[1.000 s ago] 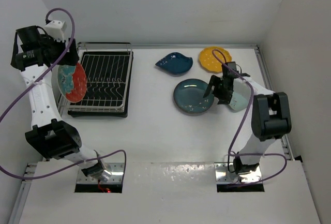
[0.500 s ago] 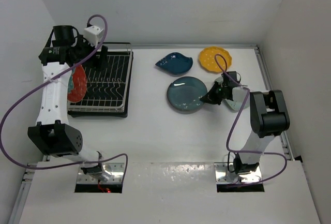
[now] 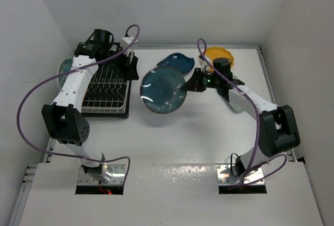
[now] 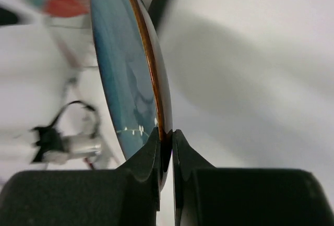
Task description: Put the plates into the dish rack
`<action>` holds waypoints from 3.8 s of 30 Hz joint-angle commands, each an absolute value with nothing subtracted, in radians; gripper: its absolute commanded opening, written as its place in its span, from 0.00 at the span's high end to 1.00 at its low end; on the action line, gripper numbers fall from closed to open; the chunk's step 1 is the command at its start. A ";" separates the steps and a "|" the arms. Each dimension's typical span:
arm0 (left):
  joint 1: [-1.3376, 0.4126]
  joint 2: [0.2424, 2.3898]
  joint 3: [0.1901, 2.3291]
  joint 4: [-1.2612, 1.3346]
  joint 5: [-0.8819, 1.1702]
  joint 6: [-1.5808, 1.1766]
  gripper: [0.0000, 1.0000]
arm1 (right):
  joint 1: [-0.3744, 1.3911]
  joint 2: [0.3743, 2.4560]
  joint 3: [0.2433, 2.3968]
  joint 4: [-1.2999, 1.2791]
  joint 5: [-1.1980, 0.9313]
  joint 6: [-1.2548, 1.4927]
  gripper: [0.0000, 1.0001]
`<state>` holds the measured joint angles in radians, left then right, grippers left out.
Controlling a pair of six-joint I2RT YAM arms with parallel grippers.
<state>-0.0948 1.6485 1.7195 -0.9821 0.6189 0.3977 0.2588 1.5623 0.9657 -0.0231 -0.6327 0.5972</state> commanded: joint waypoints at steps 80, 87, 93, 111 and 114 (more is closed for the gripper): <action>0.178 1.416 1.706 -0.687 -0.494 0.341 1.00 | 0.400 1.414 1.035 0.080 -0.347 0.569 0.00; 0.158 1.427 1.778 -0.721 -0.466 0.331 1.00 | 0.400 1.404 1.022 0.071 -0.345 0.561 0.00; 0.178 1.427 1.712 -0.710 -0.454 0.359 1.00 | 0.399 1.388 1.014 0.064 -0.336 0.555 0.00; 0.325 1.408 1.425 -0.626 -0.191 0.407 1.00 | 0.382 1.374 0.996 0.071 -0.342 0.568 0.00; 0.368 1.408 1.393 -0.626 -0.071 0.407 1.00 | 0.384 1.377 1.002 0.067 -0.347 0.561 0.00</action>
